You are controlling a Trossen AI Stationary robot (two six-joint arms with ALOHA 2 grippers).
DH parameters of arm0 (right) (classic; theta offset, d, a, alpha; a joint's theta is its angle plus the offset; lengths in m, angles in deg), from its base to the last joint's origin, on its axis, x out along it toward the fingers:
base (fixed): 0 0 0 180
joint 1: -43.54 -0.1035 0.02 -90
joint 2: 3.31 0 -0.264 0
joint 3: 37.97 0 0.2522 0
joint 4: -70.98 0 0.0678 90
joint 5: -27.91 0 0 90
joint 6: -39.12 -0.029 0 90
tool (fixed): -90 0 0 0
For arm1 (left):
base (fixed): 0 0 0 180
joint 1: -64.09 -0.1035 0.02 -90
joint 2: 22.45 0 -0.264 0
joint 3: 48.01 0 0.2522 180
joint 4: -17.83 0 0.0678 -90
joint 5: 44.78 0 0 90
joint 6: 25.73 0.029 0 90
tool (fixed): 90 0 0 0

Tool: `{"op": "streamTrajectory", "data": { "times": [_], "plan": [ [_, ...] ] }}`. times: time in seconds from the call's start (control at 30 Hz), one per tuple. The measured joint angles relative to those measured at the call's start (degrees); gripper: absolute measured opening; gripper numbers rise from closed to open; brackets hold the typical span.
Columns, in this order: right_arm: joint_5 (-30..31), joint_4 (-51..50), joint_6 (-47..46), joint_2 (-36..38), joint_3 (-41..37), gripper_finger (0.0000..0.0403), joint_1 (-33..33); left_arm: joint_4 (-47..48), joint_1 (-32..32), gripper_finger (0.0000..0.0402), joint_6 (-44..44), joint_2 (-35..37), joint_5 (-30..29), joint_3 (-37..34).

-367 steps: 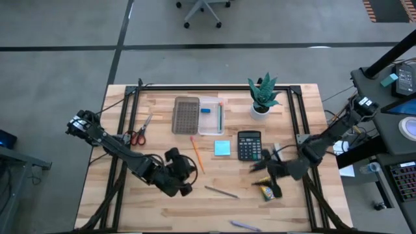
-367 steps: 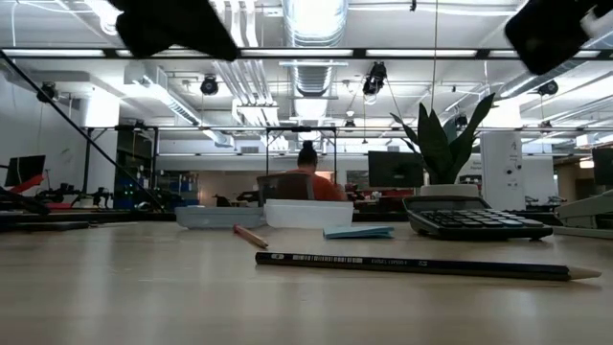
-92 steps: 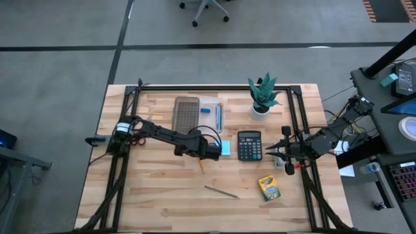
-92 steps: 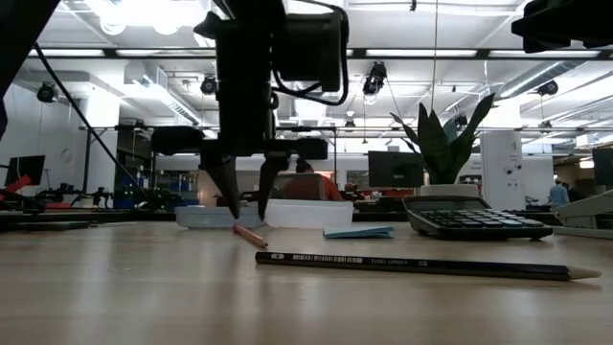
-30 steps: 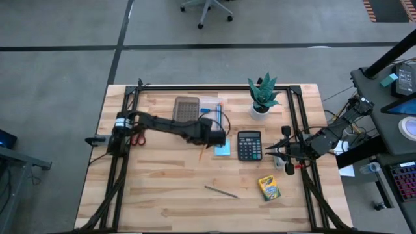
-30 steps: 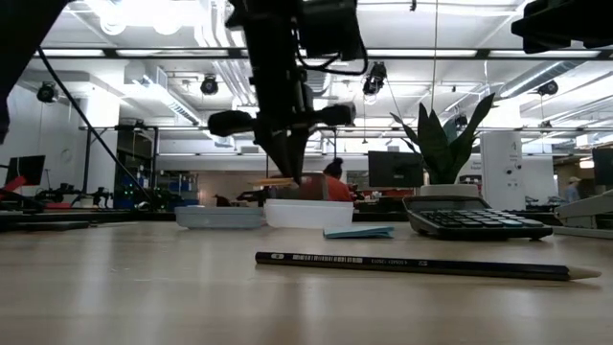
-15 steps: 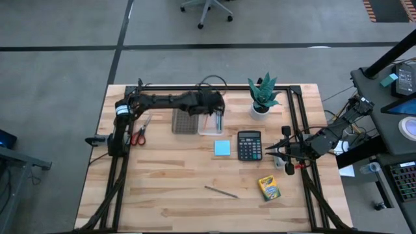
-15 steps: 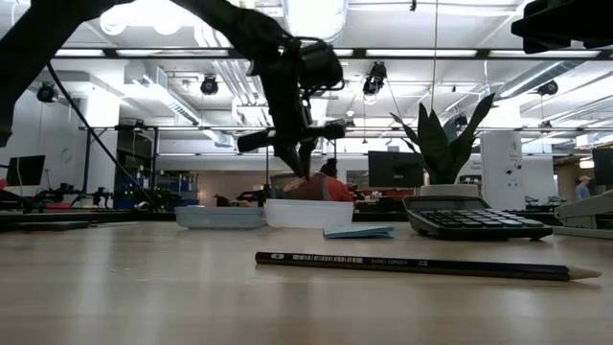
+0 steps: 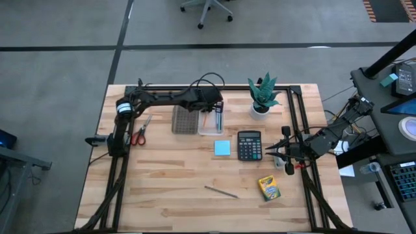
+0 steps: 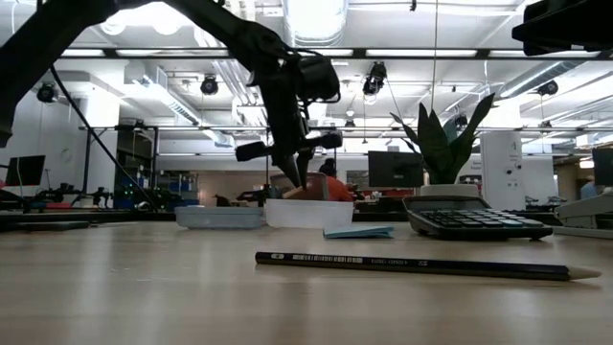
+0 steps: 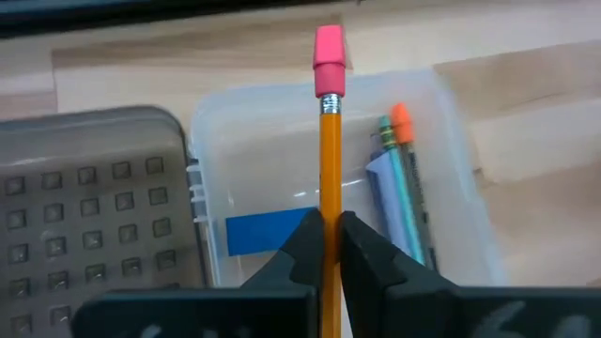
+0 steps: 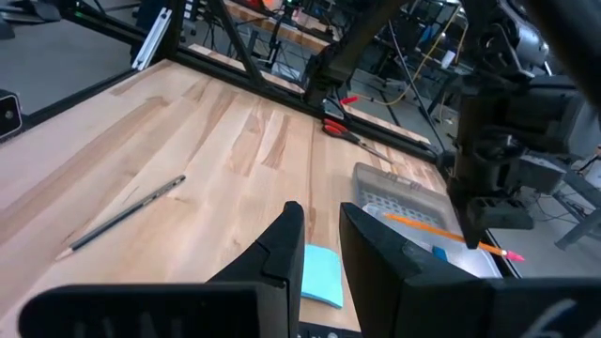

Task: Pack school essentials
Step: Put the orange pencil into the transparent supply box

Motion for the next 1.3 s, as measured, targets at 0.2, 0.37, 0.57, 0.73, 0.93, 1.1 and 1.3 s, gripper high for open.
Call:
{"op": "streamTrajectory", "data": {
  "times": [0.2, 0.37, 0.57, 0.73, 0.93, 1.1, 1.3],
  "plan": [
    [0.04, 0.02, -0.02, -0.02, 0.0, 0.0061, -0.01, -0.07, 0.0, 0.0015, -0.39, -1.13, -0.27, -0.05],
    [0.08, 0.04, -0.02, -0.02, 0.0, 0.0061, -0.02, -1.33, 0.0, 0.0035, -0.45, -1.31, -0.92, -0.05],
    [0.15, 0.04, -0.02, -0.02, 0.0, 0.0061, -0.02, -1.28, 0.0, 0.0042, -0.46, -1.31, -0.95, -0.05],
    [0.15, 0.04, -0.02, -0.01, 0.0, 0.0061, -0.01, -1.3, 0.0, 0.0043, -0.36, -1.31, -0.97, -0.05],
    [0.15, 0.04, -0.04, -0.01, 0.0, 0.0061, 0.0, -7.96, 0.15, 0.0042, 4.9, -1.31, -2.15, -0.05],
    [0.39, 0.04, -0.07, -0.02, 0.0, 0.0061, 0.01, -16.27, -0.61, 0.002, 11.35, -1.33, -2.5, -0.05],
    [0.41, 0.07, -0.07, -0.01, 0.0, 0.0061, -0.02, -17.81, -3.12, 0.0003, 12.25, -2.39, -3.9, -0.28]
  ]
}}
